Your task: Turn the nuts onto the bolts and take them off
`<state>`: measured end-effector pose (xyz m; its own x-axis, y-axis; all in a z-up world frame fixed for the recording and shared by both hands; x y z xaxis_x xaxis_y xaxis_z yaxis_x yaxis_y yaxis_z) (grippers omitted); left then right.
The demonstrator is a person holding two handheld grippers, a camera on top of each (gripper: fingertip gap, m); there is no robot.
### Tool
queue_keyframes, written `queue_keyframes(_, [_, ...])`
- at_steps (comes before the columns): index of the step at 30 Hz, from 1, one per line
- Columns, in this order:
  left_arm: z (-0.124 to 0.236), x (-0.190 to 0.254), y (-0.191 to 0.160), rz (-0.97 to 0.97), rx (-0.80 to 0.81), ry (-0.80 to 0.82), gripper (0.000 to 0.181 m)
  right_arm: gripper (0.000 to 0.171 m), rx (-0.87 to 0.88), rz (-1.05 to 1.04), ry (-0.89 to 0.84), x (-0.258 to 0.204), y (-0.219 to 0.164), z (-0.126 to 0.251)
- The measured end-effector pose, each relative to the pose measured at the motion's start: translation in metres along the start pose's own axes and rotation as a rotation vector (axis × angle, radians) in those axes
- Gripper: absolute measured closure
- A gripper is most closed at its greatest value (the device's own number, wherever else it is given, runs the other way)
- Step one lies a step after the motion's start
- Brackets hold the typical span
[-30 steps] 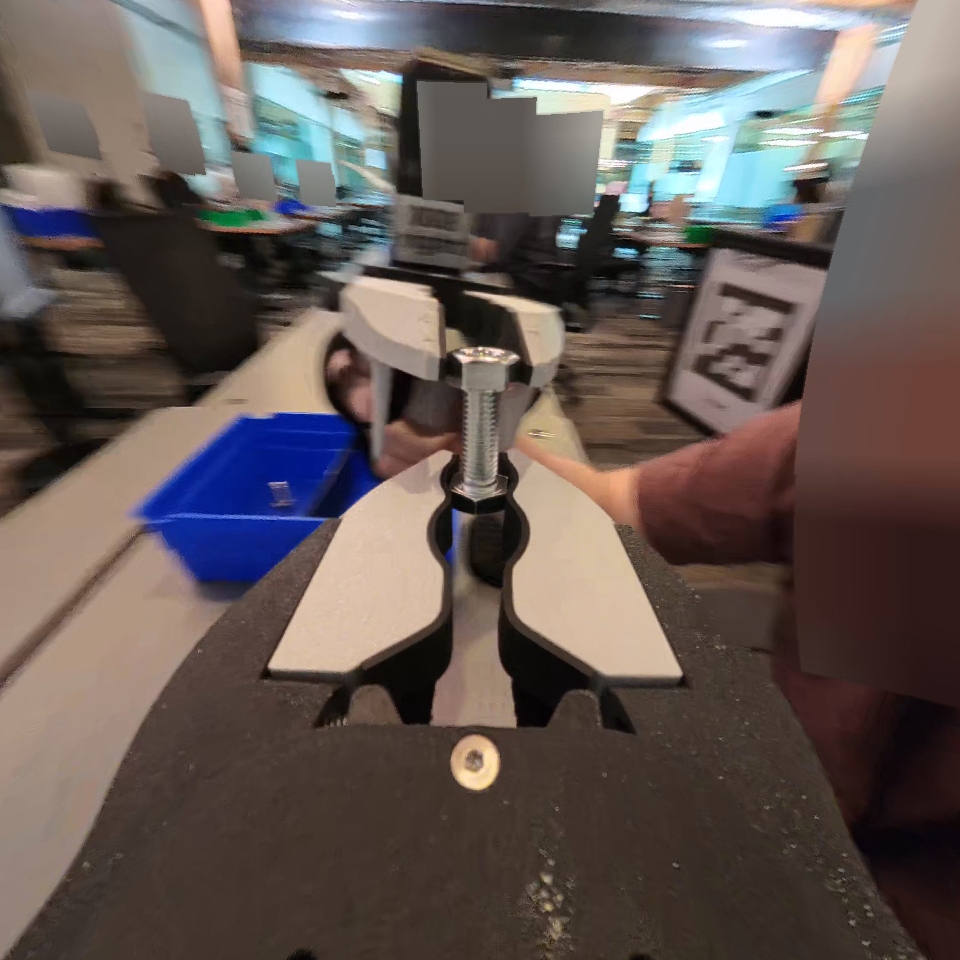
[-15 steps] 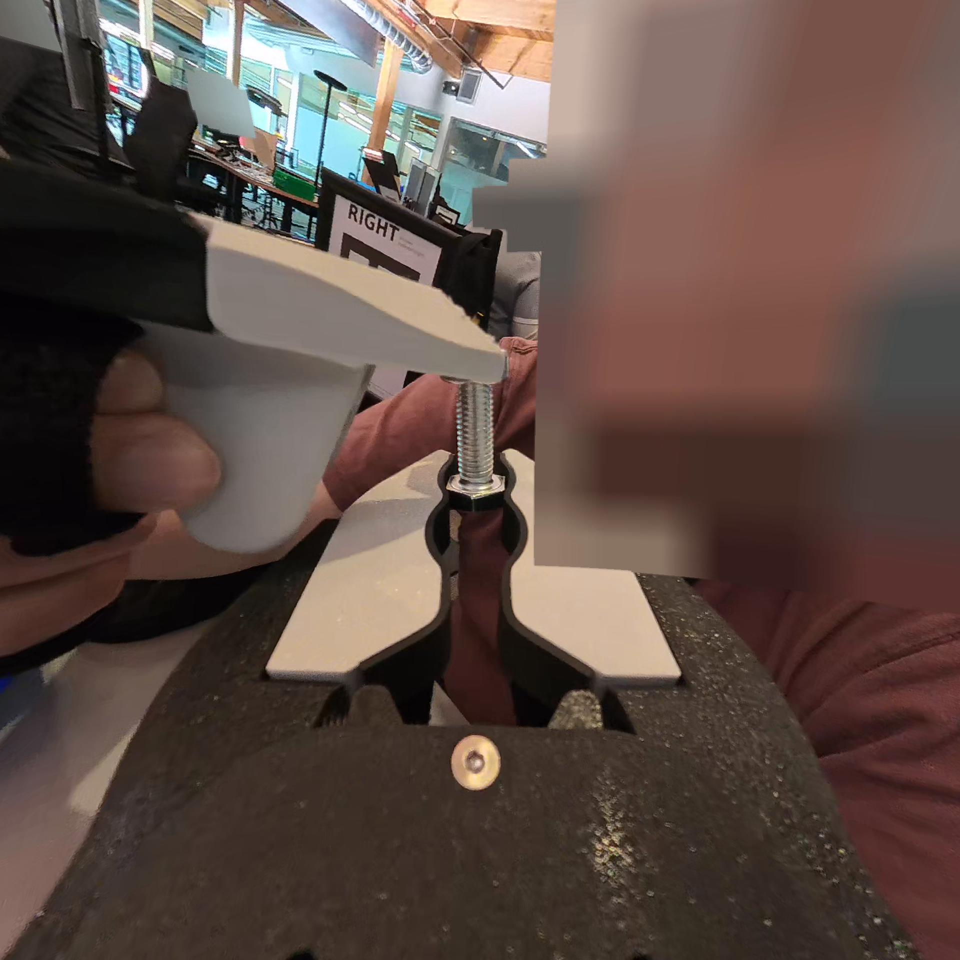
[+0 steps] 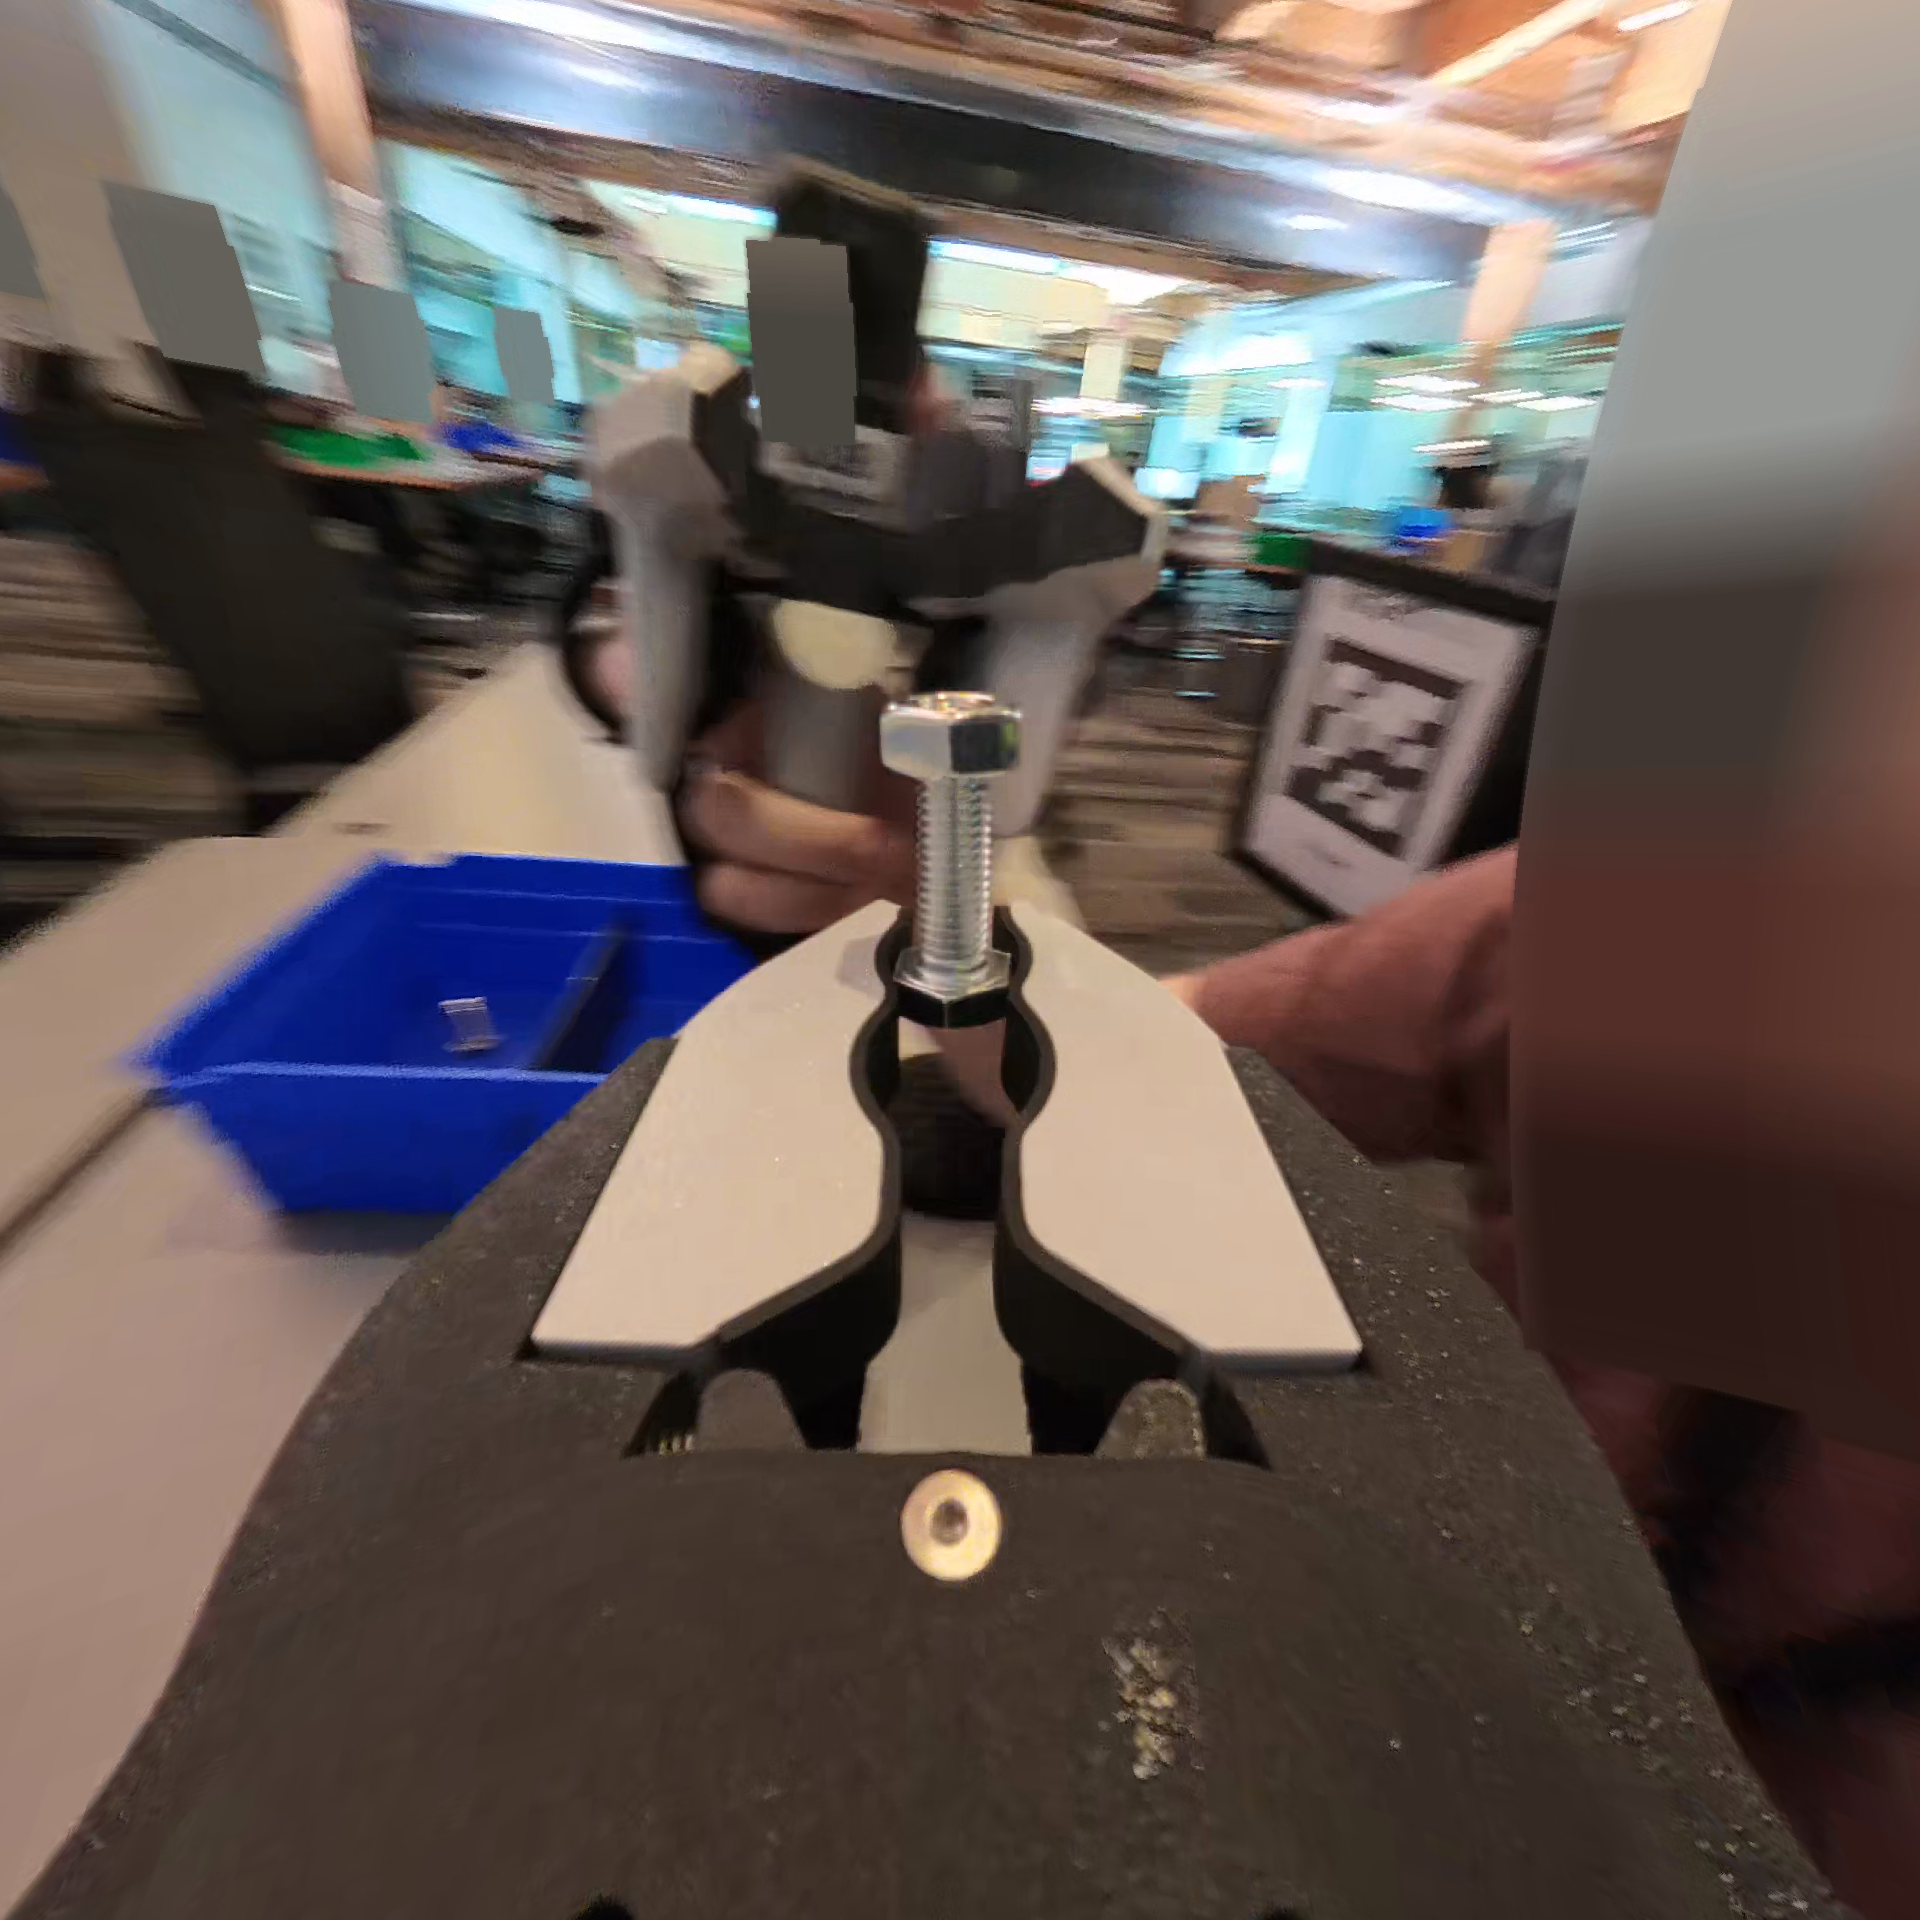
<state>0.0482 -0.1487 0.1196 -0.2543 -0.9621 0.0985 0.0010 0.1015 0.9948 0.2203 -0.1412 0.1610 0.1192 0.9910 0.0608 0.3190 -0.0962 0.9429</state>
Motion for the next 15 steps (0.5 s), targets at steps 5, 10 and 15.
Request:
queue_keyframes(5, [0.014, -0.006, 0.005, -0.149, -0.024, 0.373, 0.167, 0.122, -0.056, 0.036, -0.250, -0.008, -0.007, -0.011])
queue_keyframes(10, [0.014, -0.008, 0.002, -0.151, -0.030, 0.441, 0.167, 0.129, -0.159, 0.061, -0.340, -0.013, -0.022, -0.025])
queue_keyframes(15, [0.012, -0.008, 0.002, -0.139, -0.038, 0.416, 0.167, 0.152, -0.173, 0.024, -0.324, -0.011, -0.023, -0.023])
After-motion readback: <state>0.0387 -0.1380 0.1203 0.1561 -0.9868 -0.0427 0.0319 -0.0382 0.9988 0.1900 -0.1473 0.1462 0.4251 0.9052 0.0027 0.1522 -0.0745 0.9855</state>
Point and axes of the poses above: each gripper's, where its closed fingertips meet, z back along the fingers, y out of its top, x = y × z across the jaws, the point moved 10 cm from there along z, back along the fingers, and after that the axes turned 7 degrees about -y, right-handed, at the moved point
